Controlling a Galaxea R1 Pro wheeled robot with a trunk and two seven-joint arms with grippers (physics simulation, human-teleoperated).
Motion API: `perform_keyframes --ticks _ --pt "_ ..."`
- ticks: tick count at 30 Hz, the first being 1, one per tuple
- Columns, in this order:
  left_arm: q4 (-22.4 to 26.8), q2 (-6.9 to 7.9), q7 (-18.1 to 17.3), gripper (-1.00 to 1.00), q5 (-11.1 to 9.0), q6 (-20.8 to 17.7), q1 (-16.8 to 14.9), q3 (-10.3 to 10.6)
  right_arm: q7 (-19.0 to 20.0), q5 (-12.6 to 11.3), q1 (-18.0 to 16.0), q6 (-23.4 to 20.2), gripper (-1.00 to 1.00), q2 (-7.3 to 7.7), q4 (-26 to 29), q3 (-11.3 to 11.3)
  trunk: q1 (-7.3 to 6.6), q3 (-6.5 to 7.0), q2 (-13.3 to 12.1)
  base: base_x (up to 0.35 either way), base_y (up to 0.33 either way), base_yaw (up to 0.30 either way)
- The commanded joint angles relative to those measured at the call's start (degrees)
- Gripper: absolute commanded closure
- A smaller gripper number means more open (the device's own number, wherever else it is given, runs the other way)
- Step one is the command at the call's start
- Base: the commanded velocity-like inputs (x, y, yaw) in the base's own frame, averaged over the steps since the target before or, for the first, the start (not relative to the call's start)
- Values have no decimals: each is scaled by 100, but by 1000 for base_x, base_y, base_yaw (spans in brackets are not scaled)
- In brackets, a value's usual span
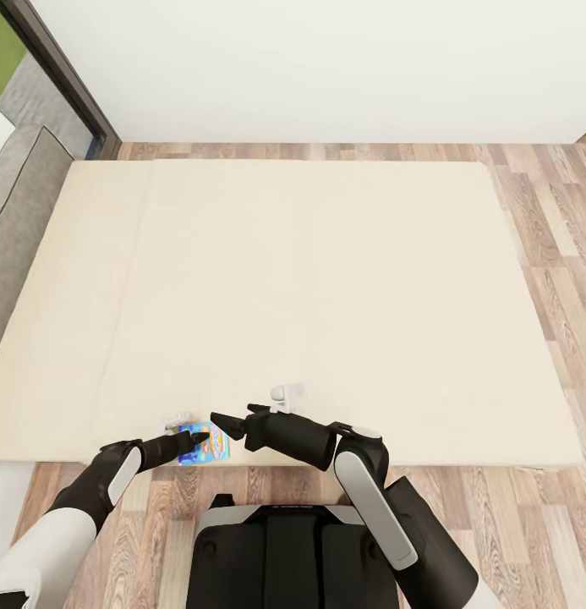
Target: Put all the toys in the child's room - the three board games (two on the bed and one on the table), the two jigsaw puzzles on the table, and the tennis ball on the table - inside the toy box on the table in the child's room.
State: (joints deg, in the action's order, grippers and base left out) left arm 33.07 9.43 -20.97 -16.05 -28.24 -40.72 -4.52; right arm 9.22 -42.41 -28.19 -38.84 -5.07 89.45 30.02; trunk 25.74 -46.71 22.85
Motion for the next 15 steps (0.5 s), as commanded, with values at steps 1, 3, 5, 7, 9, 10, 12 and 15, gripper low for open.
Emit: perform_keyframes --ticks 1,3,5,7,9,10,12,15 --pt "-3 -2 -4 -100 -16 -59 2 -14 16 6 -2 -27 -100 -2 2 -5 4 -6 7 0 0 0" --pt "-3 -2 -4 -100 -14 -59 2 -14 17 2 -2 -27 -100 -3 -1 -5 4 -6 7 0 -14 0" --pt "-3 -2 -4 -100 -14 -59 2 -14 18 -5 -2 -27 -100 -3 -3 -7 4 -6 7 0 -58 0" --pt "-3 -2 -4 -100 -13 -59 2 -14 19 -10 -2 -27 -100 -3 -5 -10 4 -6 7 0 -122 0" --pt "-3 -2 -4 -100 -12 -59 2 -14 19 -11 -2 -27 -100 -3 -5 -12 4 -6 7 0 -155 0" --pt "-3 -2 -4 -100 -12 -59 2 -14 19 -12 -2 -27 -100 -3 -5 -12 4 -6 7 0 -132 0" --pt "-3 -2 -4 -100 -16 -59 2 -14 19 -13 -2 -27 -100 -3 -6 -13 4 -6 7 0 -87 0" --pt "-3 -2 -4 -100 -19 -59 2 -14 19 -13 -2 -27 -100 0 -6 -13 4 -6 7 0 -42 0"
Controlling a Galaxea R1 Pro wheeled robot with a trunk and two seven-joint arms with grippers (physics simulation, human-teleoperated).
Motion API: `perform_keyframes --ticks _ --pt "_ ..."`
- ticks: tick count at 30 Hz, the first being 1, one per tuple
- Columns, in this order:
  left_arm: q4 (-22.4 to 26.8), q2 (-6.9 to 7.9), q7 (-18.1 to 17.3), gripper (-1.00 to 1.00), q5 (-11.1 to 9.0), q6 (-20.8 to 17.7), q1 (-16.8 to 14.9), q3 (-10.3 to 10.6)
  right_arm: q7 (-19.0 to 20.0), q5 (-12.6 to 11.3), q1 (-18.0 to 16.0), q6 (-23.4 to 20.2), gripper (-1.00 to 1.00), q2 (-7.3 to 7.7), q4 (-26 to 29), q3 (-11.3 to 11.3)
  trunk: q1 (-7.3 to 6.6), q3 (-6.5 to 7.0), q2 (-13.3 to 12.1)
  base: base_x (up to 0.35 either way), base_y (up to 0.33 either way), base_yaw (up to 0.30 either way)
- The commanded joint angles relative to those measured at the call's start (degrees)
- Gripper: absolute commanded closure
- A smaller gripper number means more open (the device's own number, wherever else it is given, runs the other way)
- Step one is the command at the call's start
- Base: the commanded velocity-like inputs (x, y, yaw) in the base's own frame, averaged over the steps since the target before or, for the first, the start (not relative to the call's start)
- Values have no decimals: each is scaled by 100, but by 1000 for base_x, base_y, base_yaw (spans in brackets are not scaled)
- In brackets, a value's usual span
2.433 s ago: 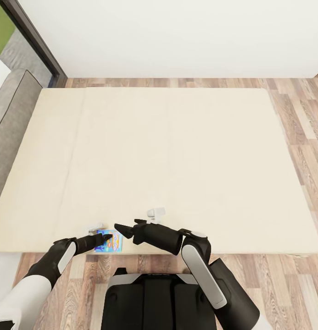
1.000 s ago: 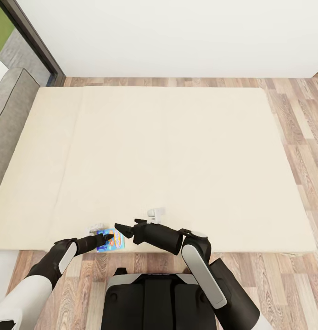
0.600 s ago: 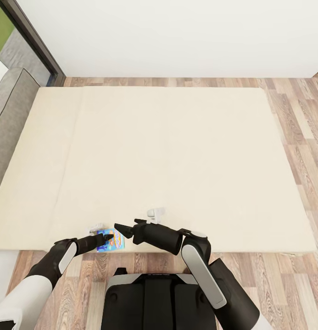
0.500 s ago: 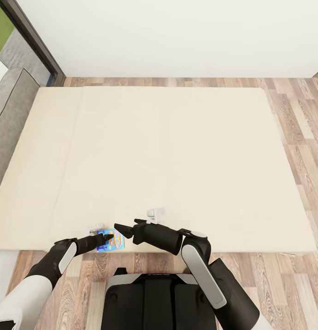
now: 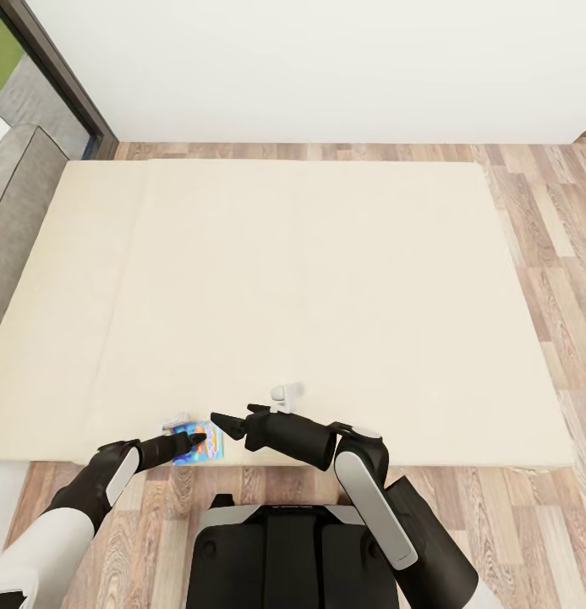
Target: Put all the toys in the child's room - the three board games (two on the bed and one on the table), the two jigsaw puzzles on the table, and the tennis ball on the table - inside the toy box on the table in the child's room.
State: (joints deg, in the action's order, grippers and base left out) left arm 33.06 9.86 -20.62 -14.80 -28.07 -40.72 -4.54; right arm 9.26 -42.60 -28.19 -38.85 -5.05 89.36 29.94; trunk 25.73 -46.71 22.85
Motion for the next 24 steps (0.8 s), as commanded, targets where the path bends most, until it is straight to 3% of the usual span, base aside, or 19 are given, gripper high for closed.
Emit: perform_keyframes --ticks 1,24 --pt "-2 -46 -38 -100 -145 -76 2 -12 15 5 -2 -26 -100 -3 2 -6 5 -7 7 0 -22 0" --pt "7 -46 -38 -100 -146 -76 2 -12 6 -37 -2 -26 -100 -5 2 -24 5 1 7 0 -21 0"
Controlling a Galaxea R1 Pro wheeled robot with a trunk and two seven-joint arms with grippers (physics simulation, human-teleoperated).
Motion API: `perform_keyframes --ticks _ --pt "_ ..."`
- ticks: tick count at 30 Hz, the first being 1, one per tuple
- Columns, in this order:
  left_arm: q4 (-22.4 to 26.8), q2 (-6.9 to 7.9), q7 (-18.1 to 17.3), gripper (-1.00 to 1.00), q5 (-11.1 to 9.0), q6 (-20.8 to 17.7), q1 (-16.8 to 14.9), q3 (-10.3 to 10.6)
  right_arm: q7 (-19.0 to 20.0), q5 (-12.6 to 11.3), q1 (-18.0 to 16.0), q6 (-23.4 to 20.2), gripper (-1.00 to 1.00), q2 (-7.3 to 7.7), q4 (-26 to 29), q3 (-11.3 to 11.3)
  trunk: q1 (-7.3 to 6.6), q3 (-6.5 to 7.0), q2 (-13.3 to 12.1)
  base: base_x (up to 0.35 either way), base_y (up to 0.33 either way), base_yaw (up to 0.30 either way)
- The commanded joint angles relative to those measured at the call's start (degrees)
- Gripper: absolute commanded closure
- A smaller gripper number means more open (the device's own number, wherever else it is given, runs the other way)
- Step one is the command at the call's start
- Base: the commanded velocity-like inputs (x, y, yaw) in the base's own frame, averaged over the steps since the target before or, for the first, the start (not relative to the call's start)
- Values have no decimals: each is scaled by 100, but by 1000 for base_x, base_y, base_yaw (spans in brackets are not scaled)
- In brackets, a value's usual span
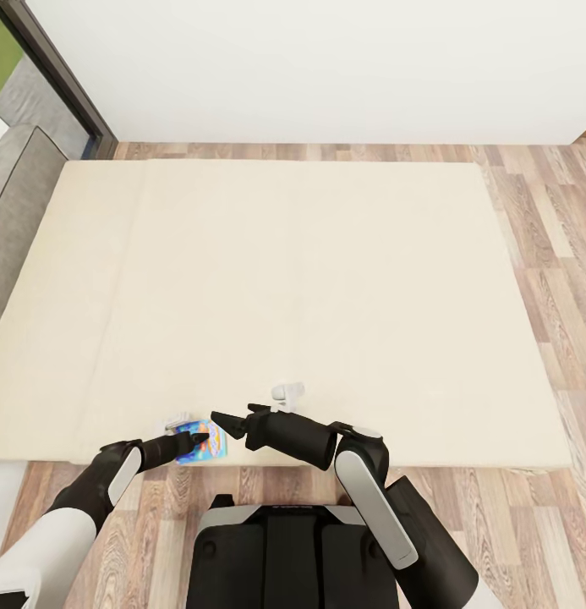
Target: Put all the toys in the child's room - the three board games (two on the bed and one on the table), the two jigsaw puzzles on the table, and the tennis ball on the table - inside the toy box on the table in the child's room.
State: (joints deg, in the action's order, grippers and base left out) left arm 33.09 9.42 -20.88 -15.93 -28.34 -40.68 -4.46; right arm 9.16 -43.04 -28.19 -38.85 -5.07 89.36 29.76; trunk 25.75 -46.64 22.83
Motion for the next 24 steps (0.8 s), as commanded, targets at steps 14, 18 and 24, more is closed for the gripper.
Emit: perform_keyframes --ticks 14,18,24 --pt "4 -2 -12 -100 -33 -48 -1 -20 16 16 -2 -31 -100 -2 2 0 3 22 9 0 0 0" --pt "4 -2 -12 -100 -33 -48 -1 -20 16 15 -2 -33 -100 -2 2 1 3 22 9 0 0 0" --pt "4 -1 -14 -100 -33 -48 -1 -20 16 17 -2 -34 -100 -2 2 3 3 22 9 0 0 0"
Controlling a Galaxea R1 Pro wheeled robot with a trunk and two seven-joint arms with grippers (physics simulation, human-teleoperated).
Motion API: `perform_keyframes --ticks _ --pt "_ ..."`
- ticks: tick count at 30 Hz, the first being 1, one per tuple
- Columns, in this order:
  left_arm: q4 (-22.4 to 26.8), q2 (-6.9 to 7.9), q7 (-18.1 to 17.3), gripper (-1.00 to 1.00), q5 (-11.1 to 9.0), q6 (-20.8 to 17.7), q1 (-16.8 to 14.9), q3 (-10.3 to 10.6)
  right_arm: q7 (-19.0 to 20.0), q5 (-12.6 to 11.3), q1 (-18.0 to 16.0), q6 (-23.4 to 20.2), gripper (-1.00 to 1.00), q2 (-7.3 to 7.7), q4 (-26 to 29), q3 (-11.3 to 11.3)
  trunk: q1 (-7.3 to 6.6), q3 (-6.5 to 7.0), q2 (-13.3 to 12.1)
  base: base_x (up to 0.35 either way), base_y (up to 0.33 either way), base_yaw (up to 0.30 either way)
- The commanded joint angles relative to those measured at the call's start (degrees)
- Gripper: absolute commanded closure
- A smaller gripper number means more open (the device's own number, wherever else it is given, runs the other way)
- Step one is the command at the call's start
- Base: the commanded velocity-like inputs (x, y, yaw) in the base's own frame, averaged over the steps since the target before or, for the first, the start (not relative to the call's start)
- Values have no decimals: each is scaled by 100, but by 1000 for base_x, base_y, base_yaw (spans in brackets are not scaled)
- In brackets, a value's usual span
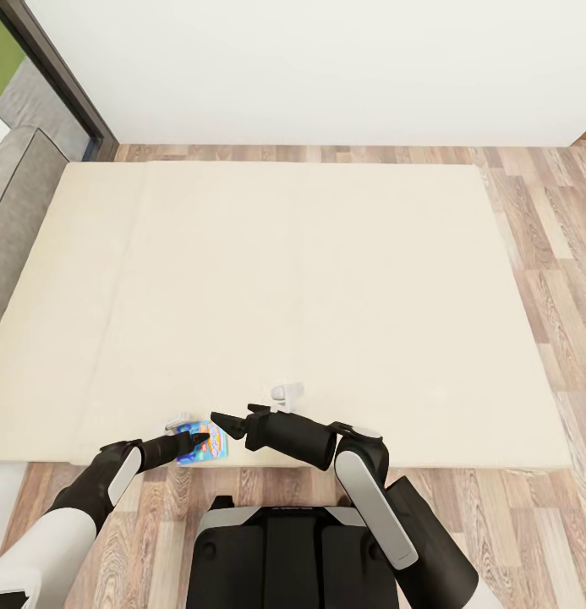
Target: Put all the toys in the child's room - the three board games (two on the bed and one on the table), the two jigsaw puzzles on the table, and the tennis ball on the table - inside the toy box on the table in the child's room.
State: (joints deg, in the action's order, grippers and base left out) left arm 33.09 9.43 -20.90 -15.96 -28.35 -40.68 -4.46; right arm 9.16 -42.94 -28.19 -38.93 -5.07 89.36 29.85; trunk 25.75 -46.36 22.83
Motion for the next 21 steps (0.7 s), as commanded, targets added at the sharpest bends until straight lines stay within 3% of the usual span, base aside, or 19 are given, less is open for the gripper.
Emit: perform_keyframes --ticks 1,21 --pt "4 -2 -12 -100 -29 -48 -1 -20 16 8 -2 -26 -100 -2 2 -5 3 -6 9 0 0 0" --pt "4 0 -15 -100 -29 -48 -1 -20 16 24 -2 -27 -100 -2 2 -5 3 47 9 0 0 -14"
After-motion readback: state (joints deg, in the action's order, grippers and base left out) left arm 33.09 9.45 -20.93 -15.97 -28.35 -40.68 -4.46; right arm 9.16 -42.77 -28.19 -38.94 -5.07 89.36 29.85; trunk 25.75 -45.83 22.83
